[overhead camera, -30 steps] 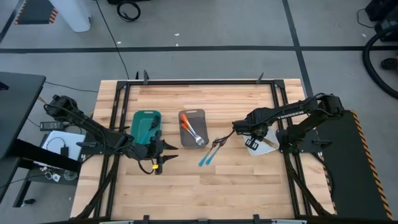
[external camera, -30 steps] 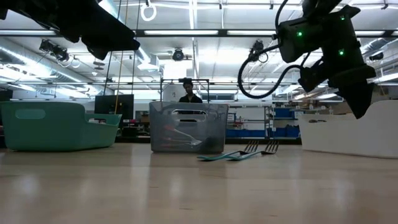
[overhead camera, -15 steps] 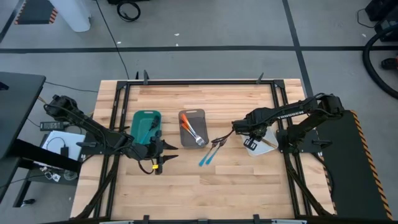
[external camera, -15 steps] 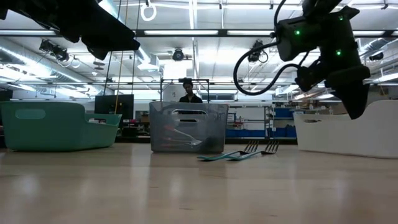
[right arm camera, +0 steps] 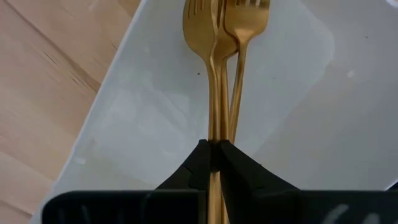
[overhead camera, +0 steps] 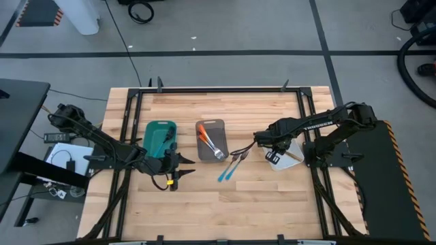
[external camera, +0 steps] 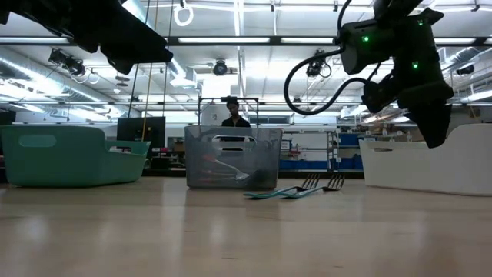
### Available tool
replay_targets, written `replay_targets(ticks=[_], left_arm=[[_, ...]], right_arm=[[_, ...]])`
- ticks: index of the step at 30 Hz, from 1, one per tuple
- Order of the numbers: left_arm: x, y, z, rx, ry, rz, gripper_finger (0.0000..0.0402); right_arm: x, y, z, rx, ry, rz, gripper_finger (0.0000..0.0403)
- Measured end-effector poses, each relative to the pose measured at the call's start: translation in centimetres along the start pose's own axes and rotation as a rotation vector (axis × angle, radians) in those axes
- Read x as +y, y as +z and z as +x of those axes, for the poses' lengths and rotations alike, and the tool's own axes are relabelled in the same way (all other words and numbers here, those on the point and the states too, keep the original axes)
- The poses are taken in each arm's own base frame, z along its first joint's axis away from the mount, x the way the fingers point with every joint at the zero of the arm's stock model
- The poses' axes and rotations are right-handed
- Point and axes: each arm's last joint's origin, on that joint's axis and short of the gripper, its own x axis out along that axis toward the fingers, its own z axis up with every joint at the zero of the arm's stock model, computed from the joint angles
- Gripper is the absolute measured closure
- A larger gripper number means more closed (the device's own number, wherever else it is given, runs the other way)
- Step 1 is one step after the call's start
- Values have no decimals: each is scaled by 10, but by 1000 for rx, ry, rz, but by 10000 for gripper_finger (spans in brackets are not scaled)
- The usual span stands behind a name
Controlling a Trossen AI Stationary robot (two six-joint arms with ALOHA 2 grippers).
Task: Sort silverware by color (type)
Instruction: Put the gold fork into the white bin
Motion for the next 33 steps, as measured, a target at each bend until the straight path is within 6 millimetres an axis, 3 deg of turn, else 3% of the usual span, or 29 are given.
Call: replay_targets(ticks=[12, 33], left_arm=[[0, 0, 0, 0, 0, -19, 253], [0, 0, 0, 0, 0, -26, 253]], right_arm=[[0, 0, 0, 1, 0, 11, 370], [-2, -3, 0, 48, -4, 18, 298]])
